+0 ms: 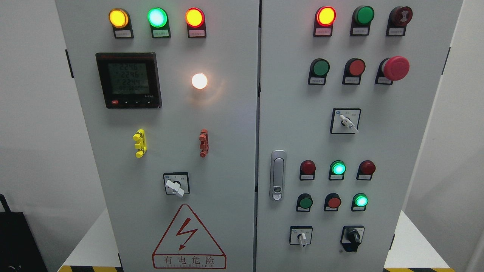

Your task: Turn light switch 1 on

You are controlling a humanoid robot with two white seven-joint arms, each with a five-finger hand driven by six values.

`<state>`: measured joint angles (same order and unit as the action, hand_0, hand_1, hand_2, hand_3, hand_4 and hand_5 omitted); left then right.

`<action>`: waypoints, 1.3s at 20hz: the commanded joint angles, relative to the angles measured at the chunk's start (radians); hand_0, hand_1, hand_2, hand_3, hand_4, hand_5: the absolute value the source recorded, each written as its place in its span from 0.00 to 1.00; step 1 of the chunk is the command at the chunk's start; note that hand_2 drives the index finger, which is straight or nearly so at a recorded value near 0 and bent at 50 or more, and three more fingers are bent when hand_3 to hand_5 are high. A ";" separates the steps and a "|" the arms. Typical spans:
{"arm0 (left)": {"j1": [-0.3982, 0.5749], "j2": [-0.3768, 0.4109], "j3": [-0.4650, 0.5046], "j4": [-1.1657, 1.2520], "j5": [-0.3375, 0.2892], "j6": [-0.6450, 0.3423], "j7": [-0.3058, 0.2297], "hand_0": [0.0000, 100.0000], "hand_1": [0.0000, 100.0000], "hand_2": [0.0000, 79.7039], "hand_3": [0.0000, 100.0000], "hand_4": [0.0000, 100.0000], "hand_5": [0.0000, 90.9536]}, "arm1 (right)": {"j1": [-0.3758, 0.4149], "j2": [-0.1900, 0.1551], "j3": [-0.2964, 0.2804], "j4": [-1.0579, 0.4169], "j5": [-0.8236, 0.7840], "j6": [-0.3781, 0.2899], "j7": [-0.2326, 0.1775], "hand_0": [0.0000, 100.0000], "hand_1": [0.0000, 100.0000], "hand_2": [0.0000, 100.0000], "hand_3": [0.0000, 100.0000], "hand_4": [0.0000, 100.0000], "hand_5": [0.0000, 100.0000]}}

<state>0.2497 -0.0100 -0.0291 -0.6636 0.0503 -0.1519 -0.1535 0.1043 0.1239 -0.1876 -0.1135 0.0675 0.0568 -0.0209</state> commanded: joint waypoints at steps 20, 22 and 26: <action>-0.075 -0.010 0.044 0.526 -0.007 0.152 -0.035 0.22 0.00 0.00 0.00 0.00 0.00 | 0.000 0.000 0.000 0.000 0.000 0.000 -0.001 0.00 0.00 0.00 0.00 0.00 0.00; -0.076 -0.010 0.044 0.527 -0.007 0.152 -0.035 0.22 0.00 0.00 0.00 0.00 0.00 | 0.000 -0.001 0.000 0.000 0.000 0.000 -0.001 0.00 0.00 0.00 0.00 0.00 0.00; -0.076 -0.011 0.044 0.527 -0.007 0.150 -0.035 0.23 0.00 0.00 0.00 0.00 0.00 | 0.000 0.000 0.000 0.000 0.000 0.000 -0.001 0.00 0.00 0.00 0.00 0.00 0.00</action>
<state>0.1770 -0.0010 -0.0027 -0.1885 0.0427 0.0002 -0.1935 0.1043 0.1238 -0.1875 -0.1135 0.0675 0.0567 -0.0209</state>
